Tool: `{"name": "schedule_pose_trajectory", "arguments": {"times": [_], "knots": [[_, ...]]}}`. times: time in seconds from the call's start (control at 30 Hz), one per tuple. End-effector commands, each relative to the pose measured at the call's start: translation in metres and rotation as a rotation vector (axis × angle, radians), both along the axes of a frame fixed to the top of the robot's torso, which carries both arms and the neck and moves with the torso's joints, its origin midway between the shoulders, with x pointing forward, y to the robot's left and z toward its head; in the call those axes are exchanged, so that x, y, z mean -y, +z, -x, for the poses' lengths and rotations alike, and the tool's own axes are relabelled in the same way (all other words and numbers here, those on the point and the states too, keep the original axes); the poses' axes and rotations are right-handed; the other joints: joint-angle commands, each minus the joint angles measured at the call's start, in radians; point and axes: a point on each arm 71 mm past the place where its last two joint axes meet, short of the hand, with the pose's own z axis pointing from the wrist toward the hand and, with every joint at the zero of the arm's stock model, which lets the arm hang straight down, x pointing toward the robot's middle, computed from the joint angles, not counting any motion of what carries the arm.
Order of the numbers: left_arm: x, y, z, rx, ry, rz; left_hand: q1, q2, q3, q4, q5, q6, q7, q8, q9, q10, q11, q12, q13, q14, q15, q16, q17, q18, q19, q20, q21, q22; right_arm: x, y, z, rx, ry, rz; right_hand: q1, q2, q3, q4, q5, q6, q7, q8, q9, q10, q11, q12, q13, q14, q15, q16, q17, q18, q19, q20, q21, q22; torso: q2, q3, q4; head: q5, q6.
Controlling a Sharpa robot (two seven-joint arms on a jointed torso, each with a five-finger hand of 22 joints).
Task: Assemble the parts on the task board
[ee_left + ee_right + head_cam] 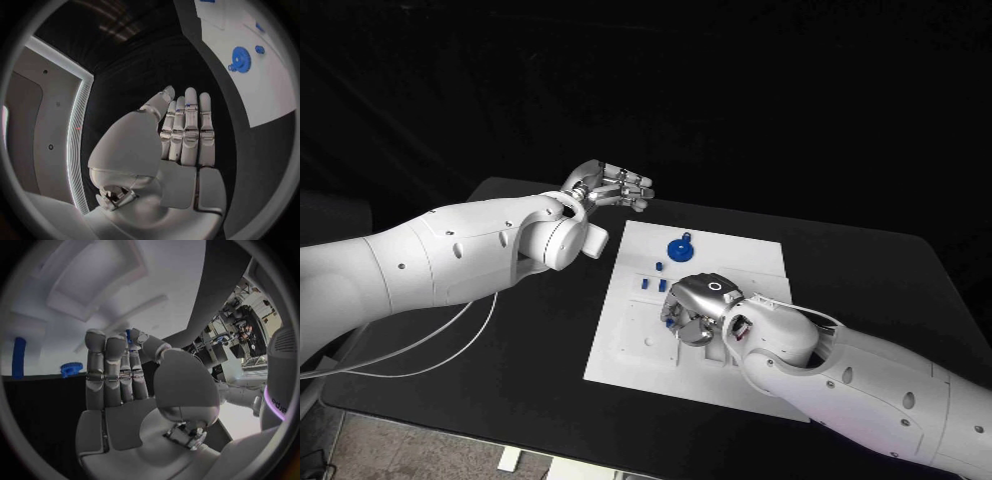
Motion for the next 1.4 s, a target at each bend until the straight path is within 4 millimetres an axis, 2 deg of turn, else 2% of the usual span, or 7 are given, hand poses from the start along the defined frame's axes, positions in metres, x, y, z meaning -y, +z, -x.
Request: {"name": "schedule_pose_trajectory", "arguments": {"times": [0.03,0.13,0.5,0.77,1.0,1.2,1.4], "knots": [[0.004,0.002,0.0,0.002,-0.018,0.011,-0.003,0.006,-0.001,0.005,0.004,-0.003,-0.001,-0.001,-0.001,0.0,-0.002,-0.003,-0.001,-0.001,0.007,-0.006,-0.001,-0.006,0.006,-0.001,-0.003,-0.001,0.003,-0.007,0.0,-0.012,-0.01,0.035,-0.009,0.001,-0.02,0.011,0.003,-0.032,0.004,0.001,-0.003,-0.032,0.007,-0.002,-0.002,-0.002,0.012,-0.001,0.0,0.023,0.038,0.005,-0.016,0.027,0.0,0.0004,0.0005,0.0,-0.003],[0.003,0.002,0.0,0.001,-0.018,0.011,-0.003,0.006,-0.001,0.005,0.004,-0.003,-0.001,-0.001,-0.001,0.0,-0.002,-0.003,-0.001,-0.001,0.007,-0.006,-0.001,-0.006,0.006,-0.001,-0.003,-0.001,0.003,-0.008,0.0,-0.017,-0.015,0.021,-0.02,-0.014,-0.066,0.024,-0.03,-0.082,0.014,0.0,-0.005,-0.085,0.023,-0.002,-0.004,-0.002,0.025,-0.001,-0.003,0.027,0.039,0.016,-0.032,0.019,0.0,0.0008,-0.001,0.002,-0.004],[0.003,0.002,0.0,-0.001,-0.018,0.011,-0.001,0.005,-0.001,0.008,0.003,-0.005,-0.001,-0.001,-0.001,-0.002,-0.001,-0.003,-0.001,-0.001,0.007,-0.006,-0.002,-0.006,0.007,-0.001,-0.002,-0.008,0.007,-0.004,0.0,0.002,-0.029,-0.038,-0.001,-0.052,-0.16,0.048,-0.02,-0.138,0.029,0.0,-0.006,-0.175,0.05,-0.003,-0.005,-0.001,0.044,0.001,-0.025,0.053,0.046,0.039,-0.081,-0.021,0.0,0.0024,-0.0011,0.0,-0.002],[0.0,0.001,0.0,-0.004,-0.015,0.009,-0.001,0.004,0.0,0.008,0.003,-0.007,0.0,-0.001,-0.002,-0.003,-0.001,-0.003,-0.001,-0.002,0.007,-0.007,-0.002,-0.006,0.007,0.0,-0.002,-0.009,0.017,0.005,0.006,0.026,-0.04,-0.096,0.012,-0.062,-0.204,0.055,-0.015,-0.149,0.028,0.0,-0.006,-0.188,0.053,-0.003,-0.005,0.001,0.044,0.002,-0.039,0.059,0.046,0.04,-0.083,-0.048,0.0,0.0021,-0.0027,-0.008,0.002],[-0.002,0.001,0.0,-0.004,-0.013,0.009,-0.001,0.004,0.0,0.008,0.003,-0.007,0.0,-0.001,-0.002,-0.003,-0.001,-0.003,-0.001,-0.002,0.007,-0.007,-0.002,-0.006,0.007,0.0,-0.002,-0.009,0.034,0.024,0.005,0.046,-0.072,-0.146,0.019,-0.07,-0.19,0.057,-0.012,-0.146,0.026,0.0,-0.006,-0.184,0.052,-0.002,-0.005,0.006,0.043,0.002,-0.045,0.059,0.046,0.039,-0.069,-0.063,-0.001,0.0013,-0.0024,-0.024,0.008],[-0.002,0.001,0.0,-0.004,-0.014,0.009,0.0,0.004,0.0,0.008,0.004,-0.007,0.0,-0.001,-0.001,-0.003,-0.001,-0.003,-0.001,-0.003,0.007,-0.007,-0.002,-0.005,0.008,0.0,-0.002,-0.01,0.059,0.048,-0.008,0.05,-0.136,-0.178,0.019,-0.074,-0.18,0.056,0.006,-0.15,0.024,0.0,-0.006,-0.172,0.049,-0.003,-0.005,0.008,0.04,0.005,-0.044,0.057,0.046,0.036,-0.054,-0.067,-0.002,0.0012,-0.0035,-0.044,0.016],[-0.003,0.001,0.0,-0.004,-0.015,0.01,0.0,0.004,0.0,0.008,0.004,-0.007,0.0,-0.001,-0.001,-0.003,-0.001,-0.003,-0.001,-0.003,0.007,-0.007,-0.002,-0.005,0.008,0.0,-0.002,-0.01,0.085,0.066,-0.021,0.064,-0.195,-0.183,0.021,-0.08,-0.197,0.056,0.02,-0.155,0.024,0.0,-0.006,-0.179,0.05,-0.003,-0.005,0.008,0.041,0.005,-0.044,0.058,0.045,0.037,-0.05,-0.072,0.0,0.0025,-0.0034,-0.05,0.021]]}}
